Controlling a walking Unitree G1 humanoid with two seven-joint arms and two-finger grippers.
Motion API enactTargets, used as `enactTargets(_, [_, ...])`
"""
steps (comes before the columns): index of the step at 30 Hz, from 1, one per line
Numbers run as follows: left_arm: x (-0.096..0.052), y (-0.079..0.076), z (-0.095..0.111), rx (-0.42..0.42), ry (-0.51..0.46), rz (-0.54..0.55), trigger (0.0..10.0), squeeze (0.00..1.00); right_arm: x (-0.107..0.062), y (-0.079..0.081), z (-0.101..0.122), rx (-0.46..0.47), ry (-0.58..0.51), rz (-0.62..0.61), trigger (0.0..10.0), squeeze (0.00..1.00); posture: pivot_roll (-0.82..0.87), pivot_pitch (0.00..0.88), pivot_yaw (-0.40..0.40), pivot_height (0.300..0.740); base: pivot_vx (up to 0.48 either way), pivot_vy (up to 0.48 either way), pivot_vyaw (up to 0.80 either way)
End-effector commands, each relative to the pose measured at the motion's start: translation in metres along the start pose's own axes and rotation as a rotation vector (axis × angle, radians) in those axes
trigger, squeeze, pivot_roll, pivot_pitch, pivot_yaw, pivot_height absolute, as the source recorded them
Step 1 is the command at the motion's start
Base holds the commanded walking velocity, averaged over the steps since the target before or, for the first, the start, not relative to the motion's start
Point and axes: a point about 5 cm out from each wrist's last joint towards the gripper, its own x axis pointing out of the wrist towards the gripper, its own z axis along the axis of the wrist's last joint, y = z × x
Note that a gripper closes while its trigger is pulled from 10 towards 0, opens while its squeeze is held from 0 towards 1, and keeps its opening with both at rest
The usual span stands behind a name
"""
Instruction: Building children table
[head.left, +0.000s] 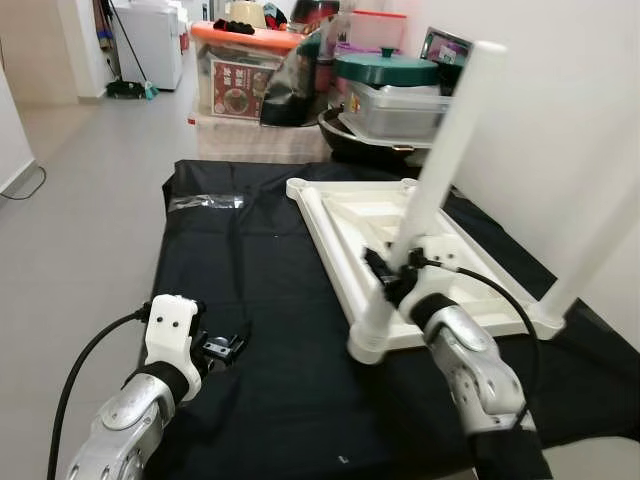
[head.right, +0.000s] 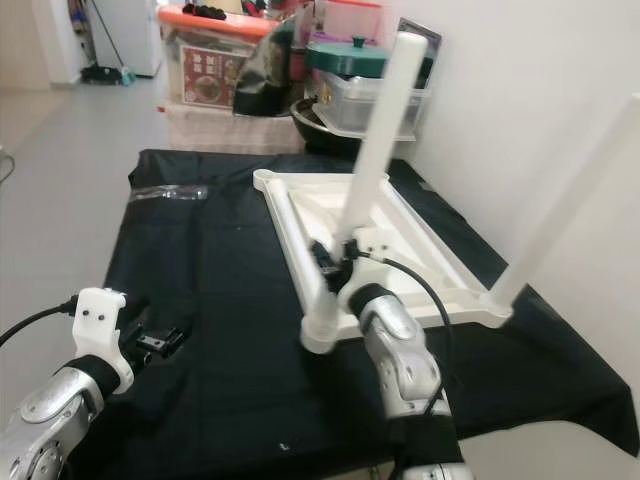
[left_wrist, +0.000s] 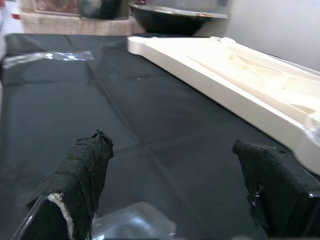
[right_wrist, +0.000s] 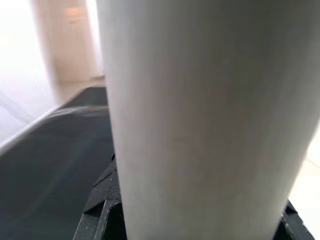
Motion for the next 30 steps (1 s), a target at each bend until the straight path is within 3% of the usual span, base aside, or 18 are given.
enactTargets(1, [0.003,0.0,-0.002,0.012,0.016,-0.01,10.0,0.0,-0.015,-0.028,-0.022,0.022,0.089,-0.209,0.0,0.0,0.07,0.0,-0.094,0.74,0.0,0.0,0.0])
enactTargets(2, [0.006,0.0,-0.002,0.016,0.016,-0.014,10.0,0.0,-0.022,-0.03,-0.025,0.017,0.093,-0.296,0.0,0.0,0.07,0.0,-0.091,0.74,0.0,0.0,0.0])
enactTargets(7, [0.011,0.001,0.0,0.026,0.011,-0.013,10.0,0.0,-0.027,-0.03,-0.029,0.026,0.112,-0.443,0.0,0.0,0.07,0.0,-0.089,0.74,0.0,0.0,0.0])
enactTargets(11, [0.011,0.002,0.001,0.032,0.01,-0.012,10.0,0.0,-0.024,-0.023,-0.025,0.053,0.102,-0.438,0.0,0.0,0.07,0.0,-0.087,0.74,0.0,0.0,0.0])
enactTargets(12, [0.01,0.002,0.001,0.034,0.01,-0.013,10.0,0.0,-0.024,-0.02,-0.025,0.054,0.107,-0.424,2.9,0.0,0.07,0.0,-0.086,0.74,0.0,0.0,0.0])
enactTargets(14, [0.01,0.002,0.001,0.036,0.011,-0.013,10.0,0.0,-0.023,-0.018,-0.025,0.054,0.108,-0.413,2.9,0.0,0.07,0.0,-0.086,0.74,0.0,0.0,0.0])
enactTargets(15, [0.011,0.003,0.001,0.039,0.01,-0.014,10.0,0.0,-0.022,-0.015,-0.024,0.037,0.122,-0.385,10.0,0.0,0.07,0.0,-0.083,0.74,0.0,0.0,0.0])
enactTargets(19, [0.012,0.002,0.001,0.04,0.01,-0.02,10.0,0.0,-0.024,-0.014,-0.02,0.028,0.106,-0.389,10.0,0.0,0.06,0.0,-0.08,0.74,0.0,0.0,0.0])
enactTargets(21, [0.013,0.001,0.001,0.039,0.01,-0.022,10.0,0.0,-0.025,-0.015,-0.017,0.031,0.093,-0.396,10.0,0.05,0.06,0.0,-0.079,0.74,0.0,0.0,0.0])
enactTargets(22, [0.013,0.001,0.001,0.039,0.009,-0.024,10.0,0.0,-0.025,-0.015,-0.015,0.037,0.081,-0.406,10.0,1.0,0.05,0.0,-0.077,0.74,0.0,0.0,0.0])
enactTargets(26, [0.014,0.0,0.001,0.039,0.009,-0.028,10.0,0.0,-0.026,-0.015,-0.006,0.052,0.035,-0.411,10.0,1.0,0.05,0.0,-0.074,0.74,0.0,0.0,0.0])
enactTargets(30, [0.014,0.001,0.001,0.041,0.01,-0.031,10.0,0.0,-0.028,-0.014,0.019,0.075,-0.076,-0.345,10.0,1.0,0.05,0.0,-0.072,0.74,0.0,0.0,0.0])
